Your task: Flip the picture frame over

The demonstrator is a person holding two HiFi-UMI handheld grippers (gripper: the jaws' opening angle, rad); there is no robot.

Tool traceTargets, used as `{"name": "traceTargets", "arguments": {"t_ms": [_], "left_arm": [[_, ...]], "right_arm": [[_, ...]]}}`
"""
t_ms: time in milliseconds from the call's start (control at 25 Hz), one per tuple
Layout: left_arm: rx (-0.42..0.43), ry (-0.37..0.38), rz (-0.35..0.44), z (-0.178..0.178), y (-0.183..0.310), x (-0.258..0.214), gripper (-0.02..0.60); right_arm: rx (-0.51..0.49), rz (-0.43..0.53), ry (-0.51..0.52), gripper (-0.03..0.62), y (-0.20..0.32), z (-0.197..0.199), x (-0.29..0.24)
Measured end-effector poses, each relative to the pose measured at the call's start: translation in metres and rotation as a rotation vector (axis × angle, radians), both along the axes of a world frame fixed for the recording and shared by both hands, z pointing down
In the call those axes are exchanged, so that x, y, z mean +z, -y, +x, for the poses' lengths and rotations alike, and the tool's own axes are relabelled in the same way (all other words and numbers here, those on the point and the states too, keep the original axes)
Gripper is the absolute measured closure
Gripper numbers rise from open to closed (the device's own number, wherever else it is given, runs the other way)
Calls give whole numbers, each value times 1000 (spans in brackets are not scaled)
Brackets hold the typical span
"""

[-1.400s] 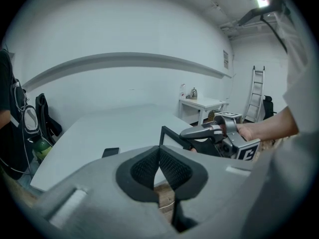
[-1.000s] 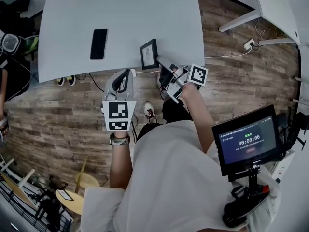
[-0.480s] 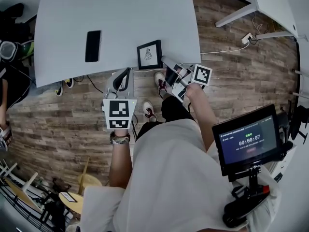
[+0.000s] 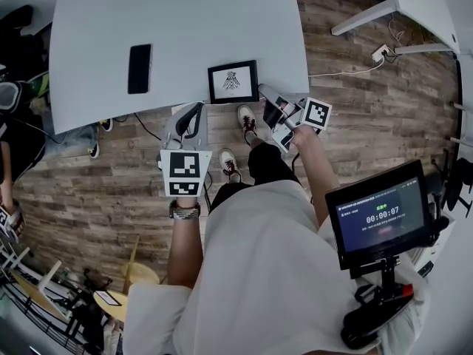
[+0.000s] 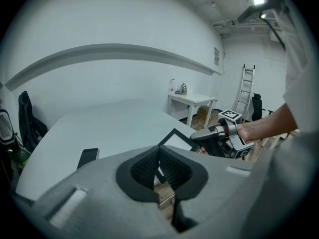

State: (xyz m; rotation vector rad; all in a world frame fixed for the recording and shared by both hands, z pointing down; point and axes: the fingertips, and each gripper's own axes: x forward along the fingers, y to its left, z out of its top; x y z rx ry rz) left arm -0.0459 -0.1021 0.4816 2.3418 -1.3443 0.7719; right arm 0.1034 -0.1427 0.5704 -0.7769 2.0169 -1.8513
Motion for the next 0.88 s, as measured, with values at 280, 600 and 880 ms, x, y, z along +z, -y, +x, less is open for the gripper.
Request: {"name": "traceTargets", "arguments": {"t_ms": [280,600,880], "left_arm": [[13,13,-21,1,-4,4,577],[40,21,-37,12,-10,7,577],[44,24,-46,15,-13,7,577]], "right_arm": [[-9,-3,-12,556,-4,3,12],[-9,-19,-13,556,-5,6,26],[-14,-8,-18,556,-6,3,24]]}}
